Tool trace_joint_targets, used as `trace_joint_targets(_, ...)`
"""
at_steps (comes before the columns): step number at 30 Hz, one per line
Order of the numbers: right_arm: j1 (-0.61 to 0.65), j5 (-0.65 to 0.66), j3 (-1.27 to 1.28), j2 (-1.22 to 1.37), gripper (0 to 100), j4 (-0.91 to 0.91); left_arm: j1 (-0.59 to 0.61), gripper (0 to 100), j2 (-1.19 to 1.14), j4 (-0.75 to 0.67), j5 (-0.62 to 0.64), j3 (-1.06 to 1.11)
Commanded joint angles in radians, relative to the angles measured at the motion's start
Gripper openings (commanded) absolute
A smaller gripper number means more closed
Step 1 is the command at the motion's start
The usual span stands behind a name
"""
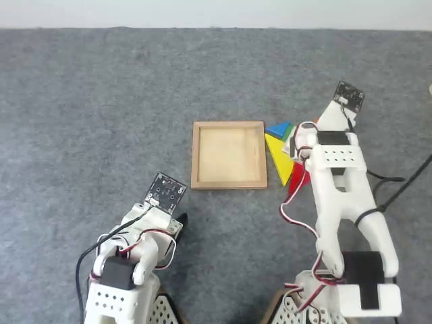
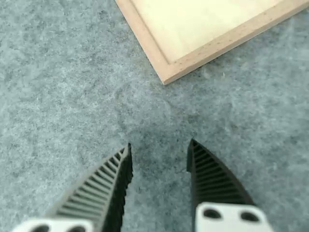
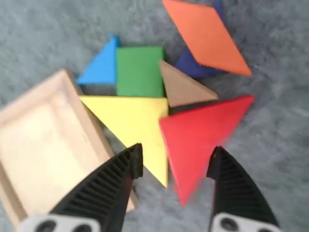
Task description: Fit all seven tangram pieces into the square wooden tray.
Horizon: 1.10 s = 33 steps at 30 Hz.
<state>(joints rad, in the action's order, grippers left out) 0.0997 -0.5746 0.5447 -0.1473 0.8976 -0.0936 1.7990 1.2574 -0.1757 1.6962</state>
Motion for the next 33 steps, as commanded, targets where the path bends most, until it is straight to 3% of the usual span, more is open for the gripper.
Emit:
trace_joint_targets(1, 0.008, -0.034, 0.017, -0.008, 23.5, -0.082, -0.006, 18, 0.02, 0.006, 0.008, -0.013)
trace_joint_targets(5, 0.007, -0.034, 0.035, -0.008, 24.3, -0.105, -0.006, 18, 0.02, 0.006, 0.008, -0.013)
trace_joint_targets(11, 0.018, -0.04, 0.041, 0.047, 37.6, -0.114, -0.006, 18, 0.02, 0.006, 0.008, -0.013)
trace_joint_targets(16, 0.019, -0.04, 0.0, 0.145, 33.5, -0.14, -0.006, 18, 0.02, 0.006, 0.008, -0.013)
trace_joint_targets(33, -0.008, -0.089, -0.133, 0.32, 33.2, -0.137, -0.006, 18, 0.02, 0.006, 0.008, -0.013)
